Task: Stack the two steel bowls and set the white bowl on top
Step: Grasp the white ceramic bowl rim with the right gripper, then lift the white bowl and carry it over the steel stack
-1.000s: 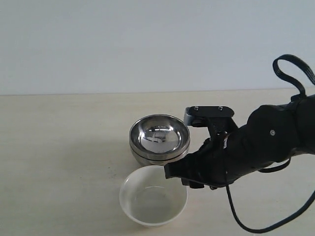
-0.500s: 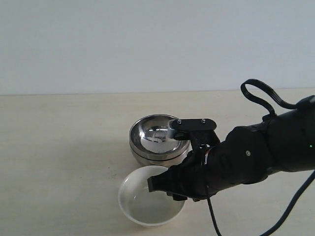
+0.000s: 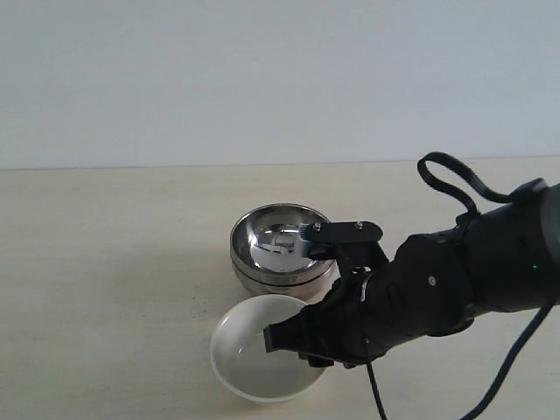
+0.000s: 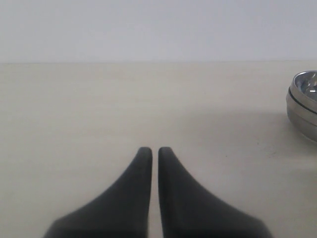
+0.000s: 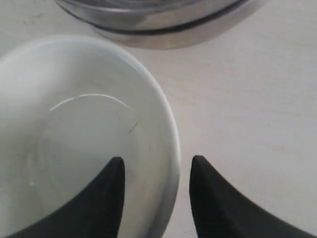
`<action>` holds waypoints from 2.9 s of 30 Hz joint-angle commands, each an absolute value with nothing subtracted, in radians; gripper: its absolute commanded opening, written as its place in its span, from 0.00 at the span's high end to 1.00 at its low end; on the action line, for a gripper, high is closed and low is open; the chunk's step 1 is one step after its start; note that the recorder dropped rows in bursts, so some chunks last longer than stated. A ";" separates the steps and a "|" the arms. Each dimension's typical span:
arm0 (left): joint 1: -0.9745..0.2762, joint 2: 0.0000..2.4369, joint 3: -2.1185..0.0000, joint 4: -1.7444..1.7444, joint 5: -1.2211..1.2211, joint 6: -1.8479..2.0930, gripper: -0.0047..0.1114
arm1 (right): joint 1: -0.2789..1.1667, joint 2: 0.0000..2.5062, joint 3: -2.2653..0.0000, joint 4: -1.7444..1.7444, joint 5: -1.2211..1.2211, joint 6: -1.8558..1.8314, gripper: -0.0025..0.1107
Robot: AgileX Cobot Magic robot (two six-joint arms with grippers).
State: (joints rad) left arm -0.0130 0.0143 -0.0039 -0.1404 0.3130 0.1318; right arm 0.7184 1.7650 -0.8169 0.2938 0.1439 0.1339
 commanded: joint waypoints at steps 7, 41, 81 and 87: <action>-0.010 0.007 0.000 -0.149 0.311 0.123 0.93 | 0.719 1.806 -0.814 0.282 0.101 0.128 0.66; -0.010 0.007 0.000 -0.149 0.311 0.123 0.93 | 0.719 1.578 -0.816 0.230 0.264 0.067 0.98; -0.010 0.007 0.000 -0.149 0.311 0.123 0.93 | 0.517 1.677 -1.330 0.225 0.653 0.223 0.98; -0.010 0.007 0.000 -0.149 0.311 0.123 0.93 | 0.516 1.679 -1.330 0.221 0.616 0.219 0.98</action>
